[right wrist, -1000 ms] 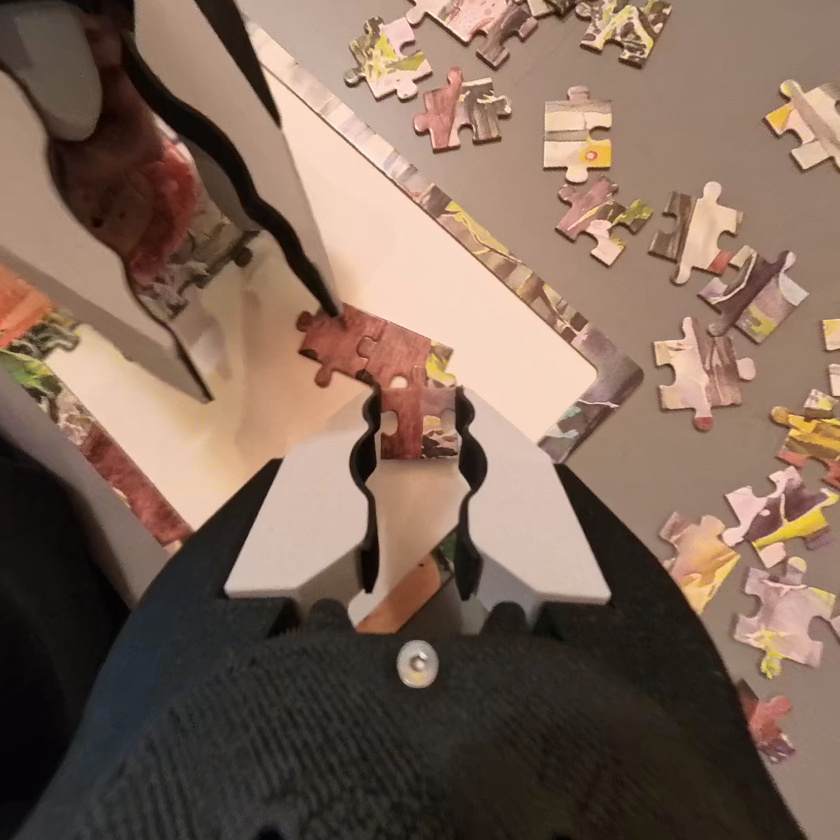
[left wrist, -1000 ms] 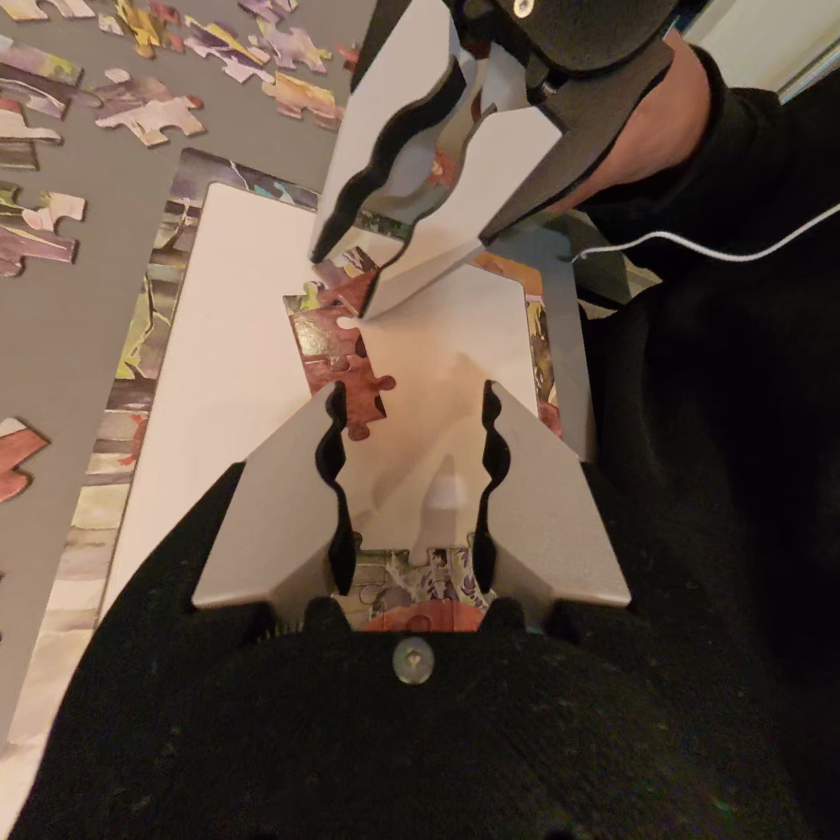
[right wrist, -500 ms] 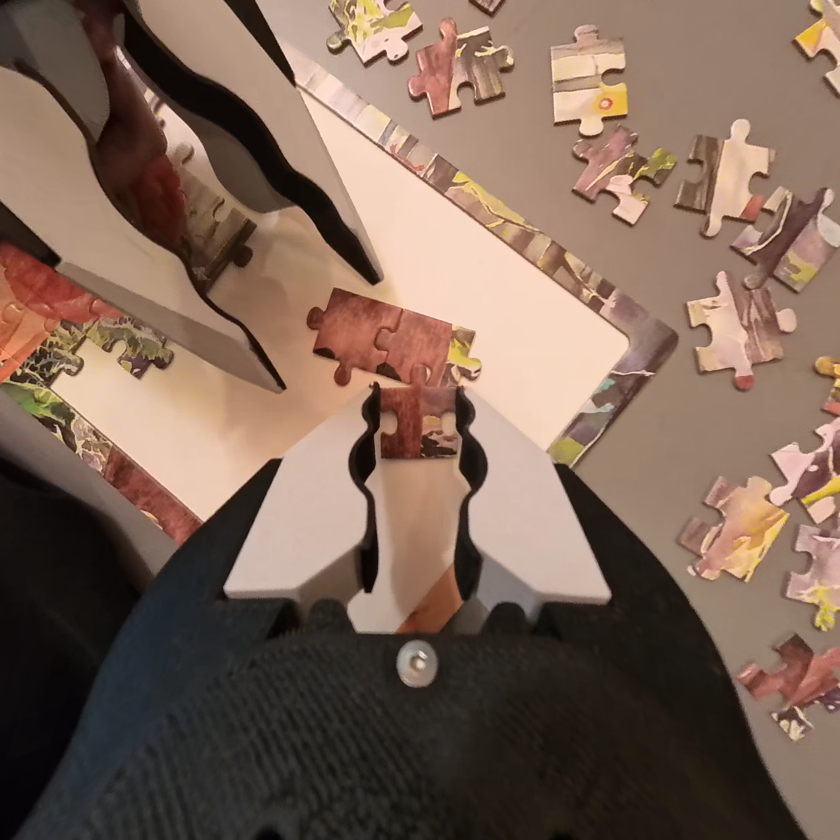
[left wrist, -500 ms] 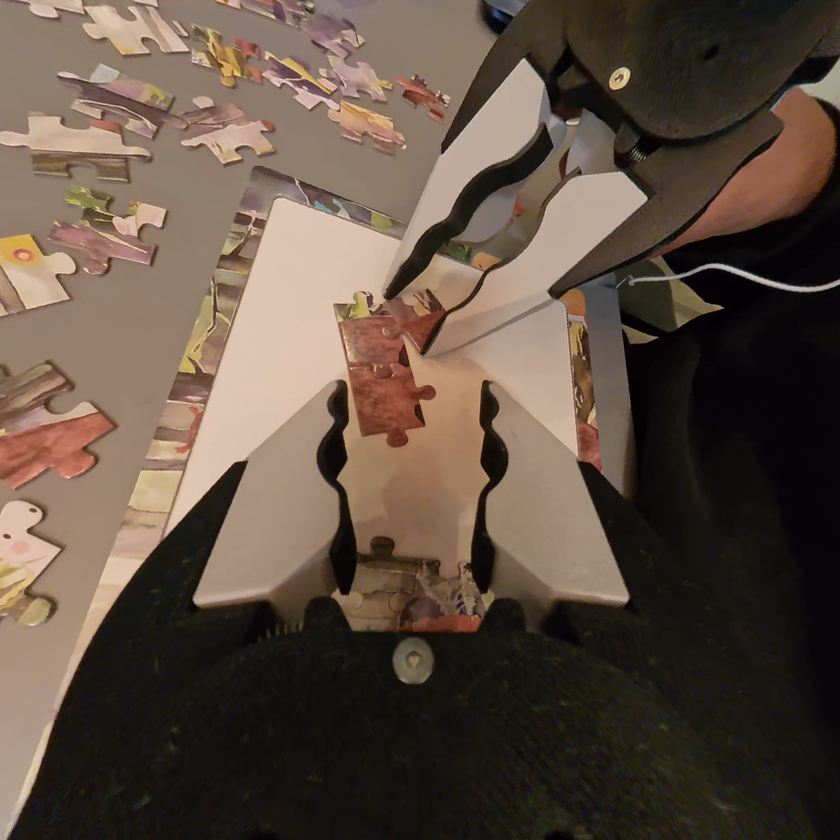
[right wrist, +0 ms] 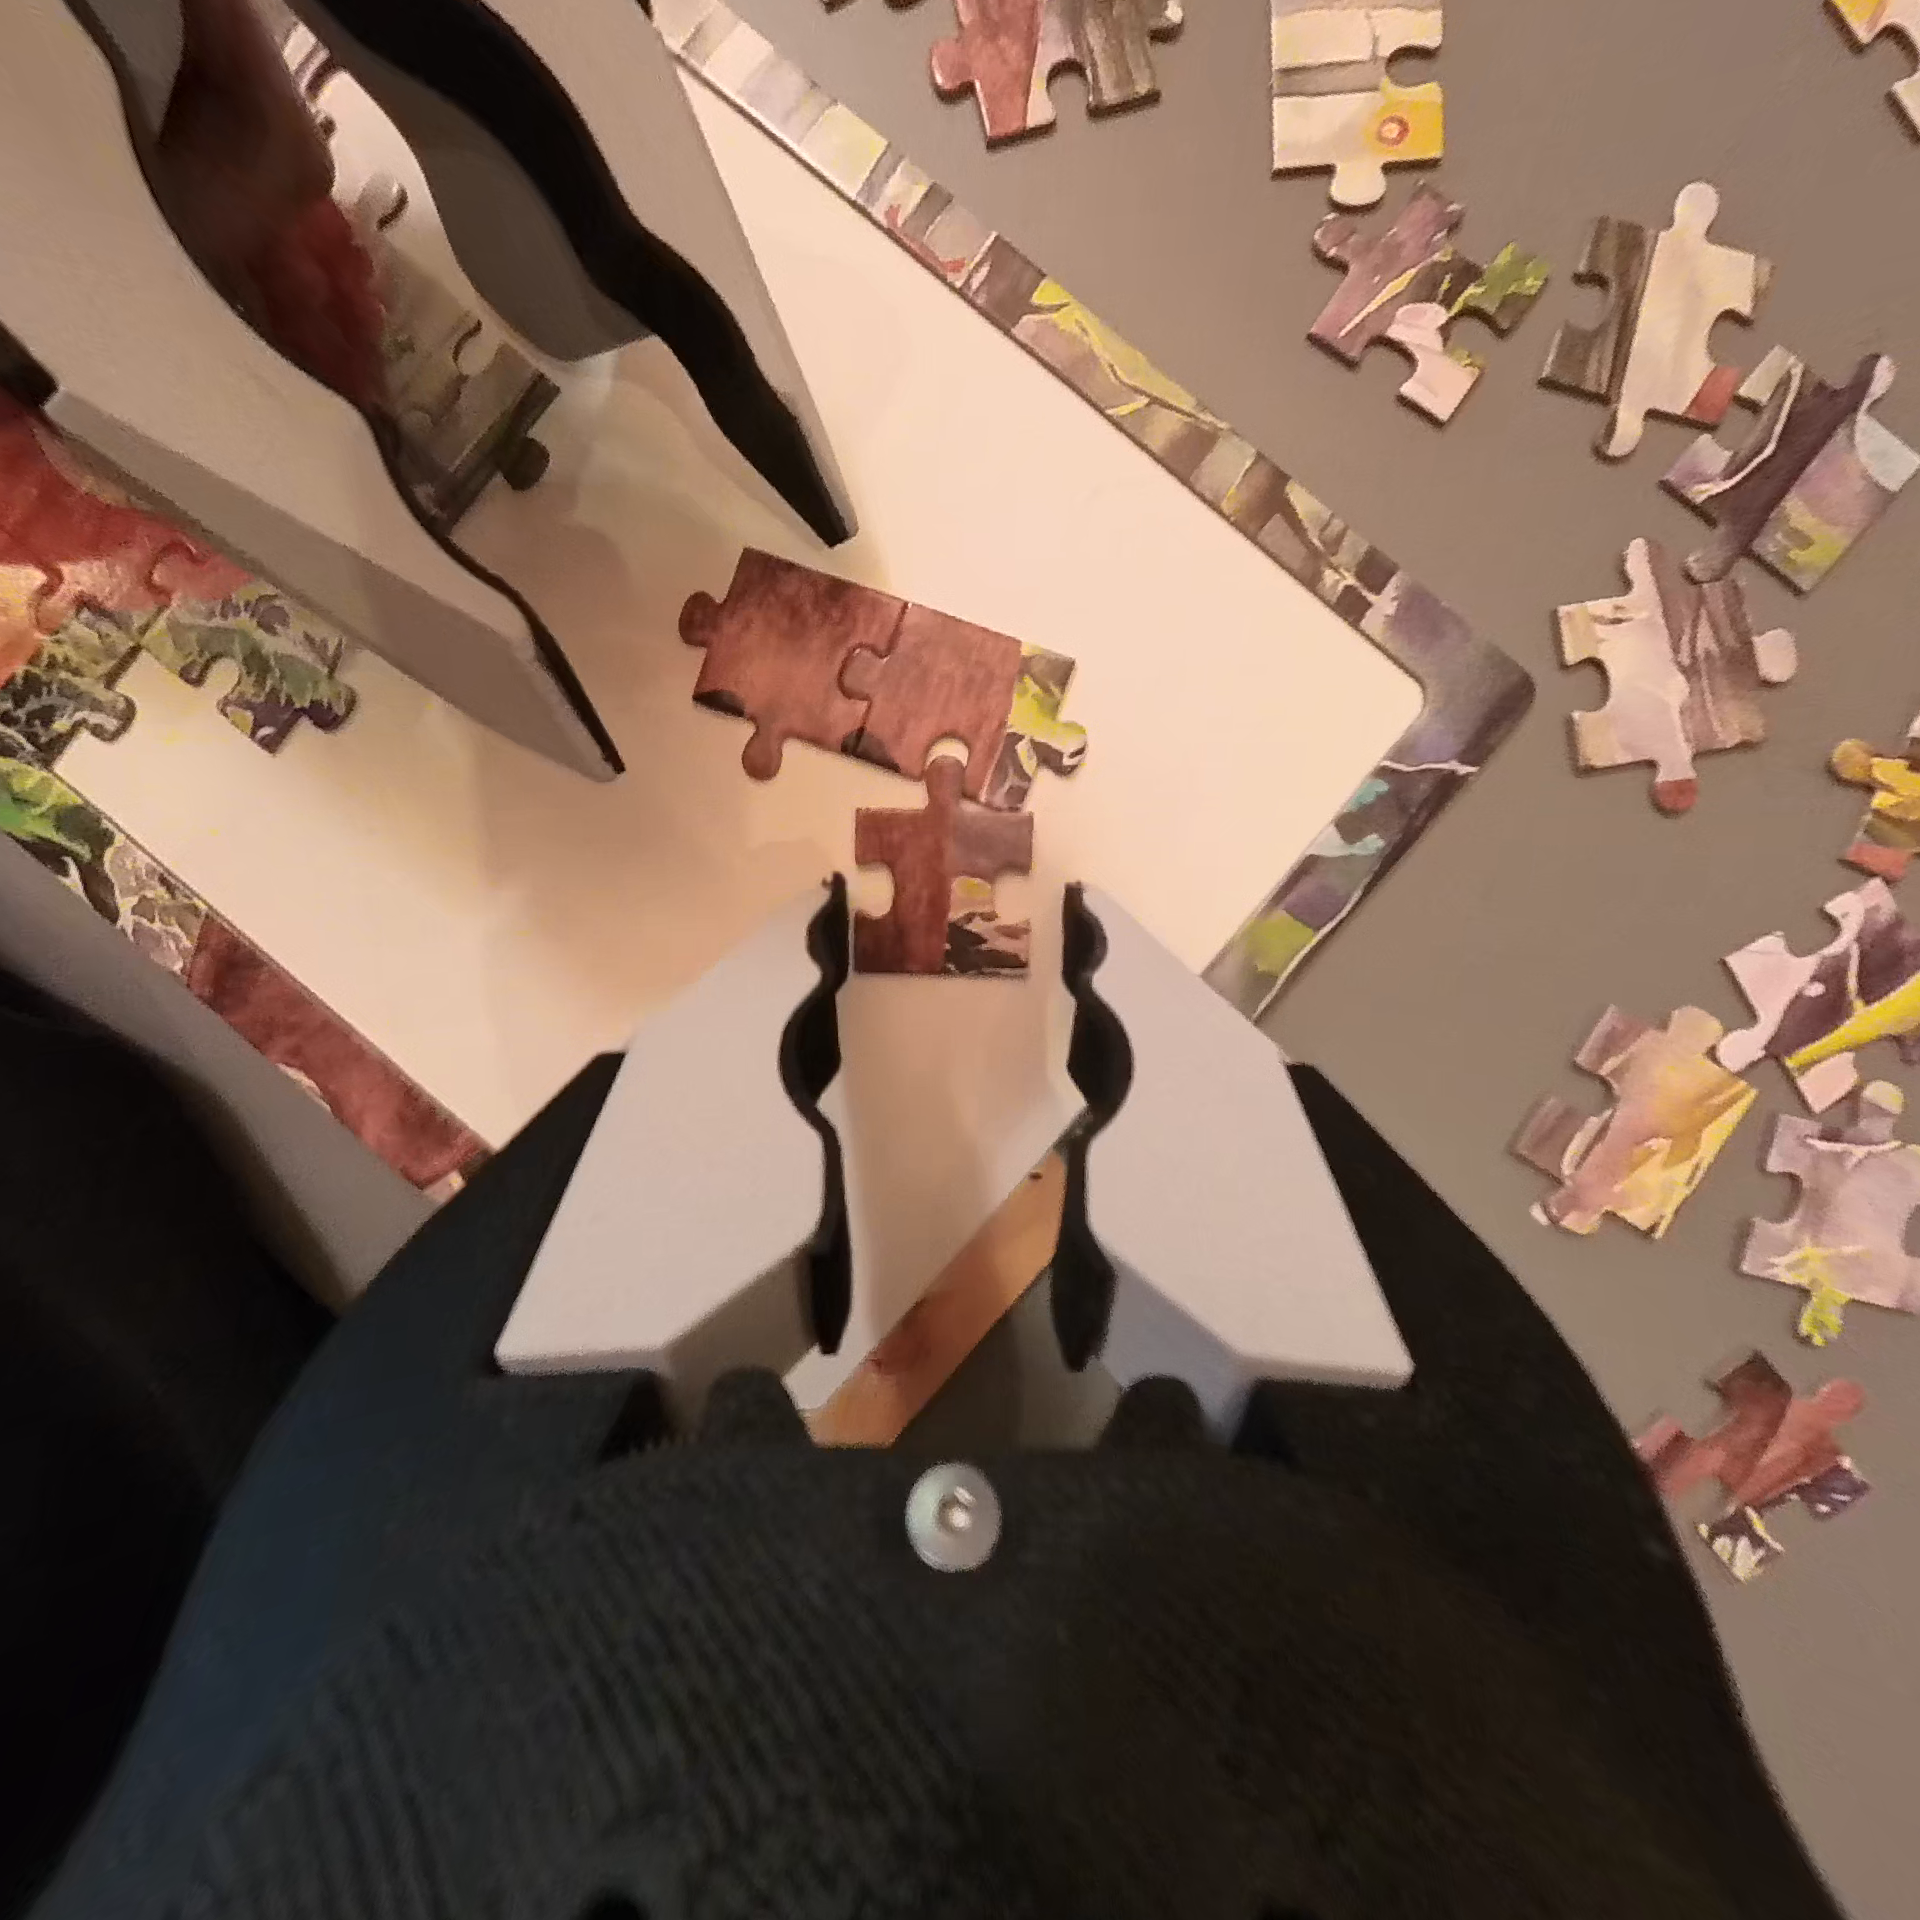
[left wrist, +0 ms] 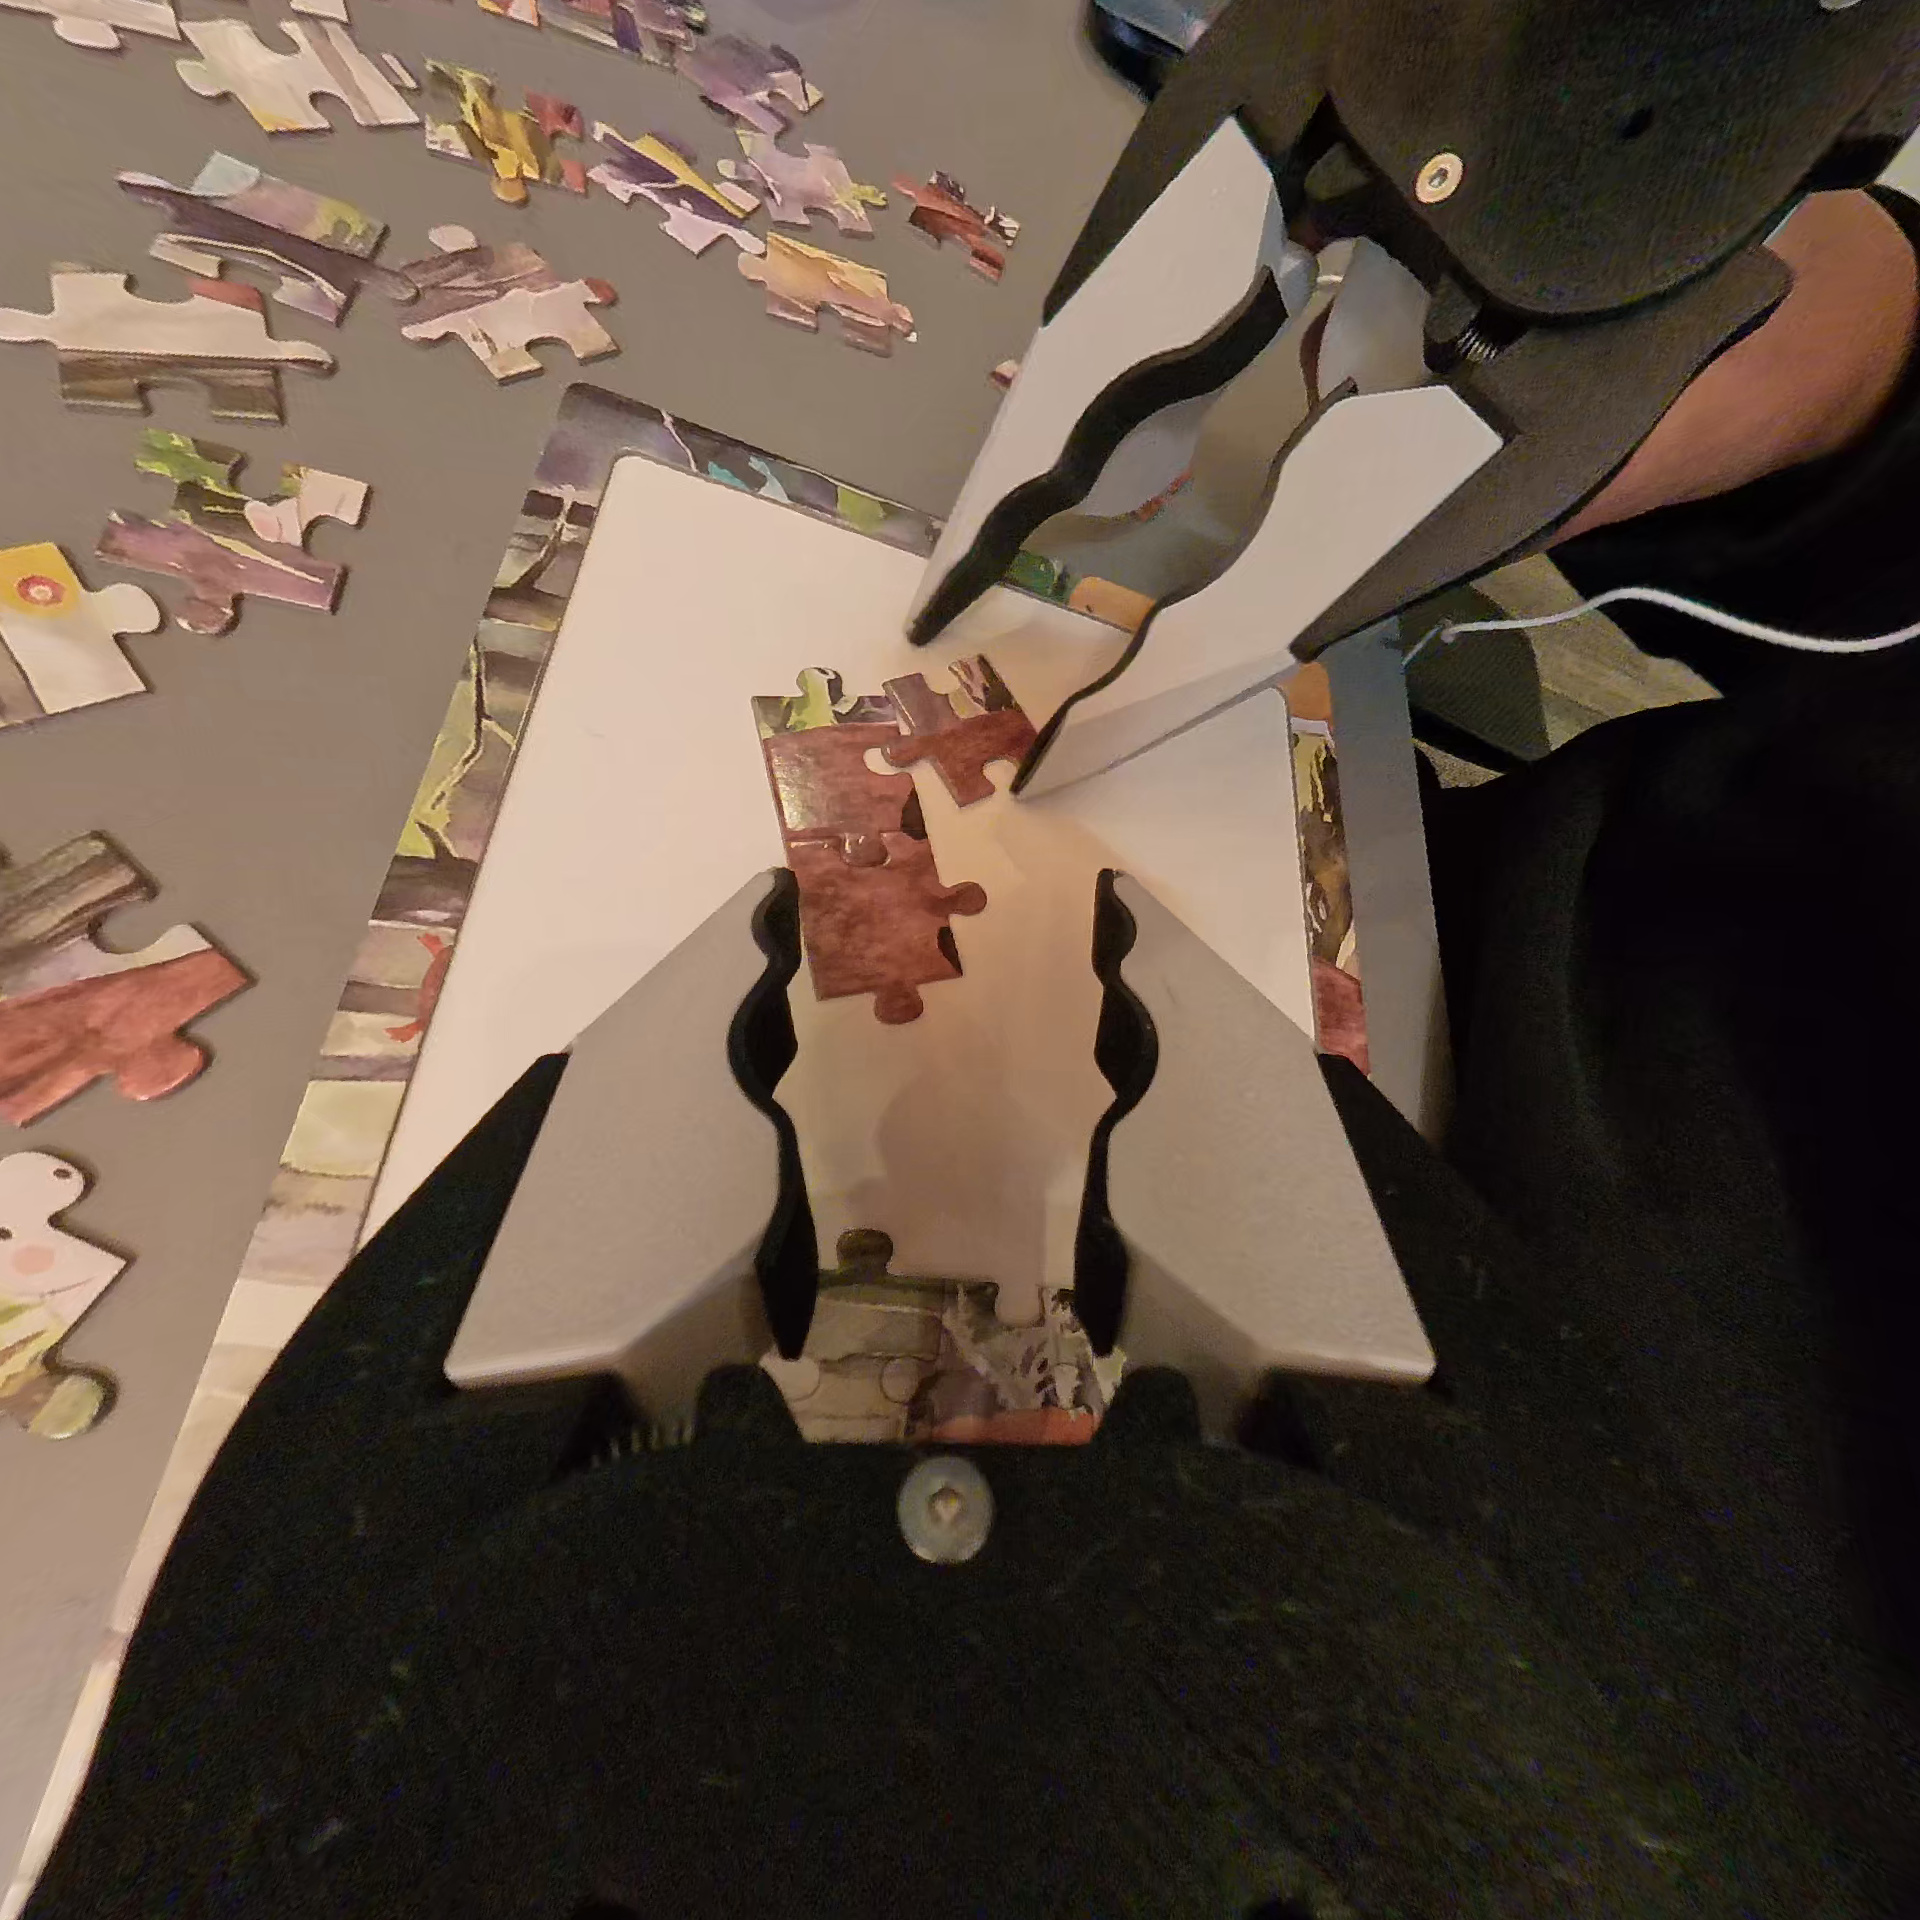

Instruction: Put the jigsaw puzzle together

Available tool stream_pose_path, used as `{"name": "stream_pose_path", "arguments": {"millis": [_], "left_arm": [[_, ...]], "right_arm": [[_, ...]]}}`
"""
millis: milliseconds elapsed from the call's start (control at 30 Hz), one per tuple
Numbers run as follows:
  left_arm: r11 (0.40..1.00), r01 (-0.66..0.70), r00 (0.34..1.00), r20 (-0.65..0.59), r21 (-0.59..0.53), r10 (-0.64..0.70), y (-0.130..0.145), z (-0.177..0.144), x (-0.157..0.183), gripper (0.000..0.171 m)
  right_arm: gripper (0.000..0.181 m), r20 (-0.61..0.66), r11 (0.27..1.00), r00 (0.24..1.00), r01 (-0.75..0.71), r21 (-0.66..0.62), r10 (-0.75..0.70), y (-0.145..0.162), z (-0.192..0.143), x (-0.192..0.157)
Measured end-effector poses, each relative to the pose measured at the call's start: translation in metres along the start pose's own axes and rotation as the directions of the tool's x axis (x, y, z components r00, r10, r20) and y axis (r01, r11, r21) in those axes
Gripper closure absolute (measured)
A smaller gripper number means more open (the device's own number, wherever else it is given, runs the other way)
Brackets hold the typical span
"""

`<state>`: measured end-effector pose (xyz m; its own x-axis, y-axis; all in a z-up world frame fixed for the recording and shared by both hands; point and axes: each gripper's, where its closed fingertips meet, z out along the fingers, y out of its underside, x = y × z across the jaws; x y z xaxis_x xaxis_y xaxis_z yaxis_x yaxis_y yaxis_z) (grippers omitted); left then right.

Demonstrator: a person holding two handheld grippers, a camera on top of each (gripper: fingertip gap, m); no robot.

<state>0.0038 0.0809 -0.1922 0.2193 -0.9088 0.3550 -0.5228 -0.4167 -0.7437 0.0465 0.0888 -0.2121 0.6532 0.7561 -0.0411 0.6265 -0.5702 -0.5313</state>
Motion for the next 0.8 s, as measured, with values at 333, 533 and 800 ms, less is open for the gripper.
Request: {"name": "stream_pose_path", "arguments": {"millis": [333, 533, 800], "left_arm": [[1.0, -0.002, 1.0, -0.006, 0.002, 0.002, 0.0, 0.0, 0.001, 0.117], [1.0, -0.003, 1.0, -0.011, 0.0, 0.003, 0.0, 0.0, 0.002, 0.117], [1.0, -0.001, 1.0, -0.015, 0.001, 0.001, 0.0, 0.0, 0.003, 0.117]], "right_arm": [[0.142, 0.063, 1.0, 0.998, -0.007, -0.019, 0.008, 0.008, -0.006, -0.004], [0.142, 0.174, 1.0, 0.984, -0.024, -0.008, 0.025, 0.009, -0.01, -0.019], [0.144, 0.113, 0.997, 0.993, 0.032, 0.072, -0.04, -0.006, -0.013, -0.011]]}}
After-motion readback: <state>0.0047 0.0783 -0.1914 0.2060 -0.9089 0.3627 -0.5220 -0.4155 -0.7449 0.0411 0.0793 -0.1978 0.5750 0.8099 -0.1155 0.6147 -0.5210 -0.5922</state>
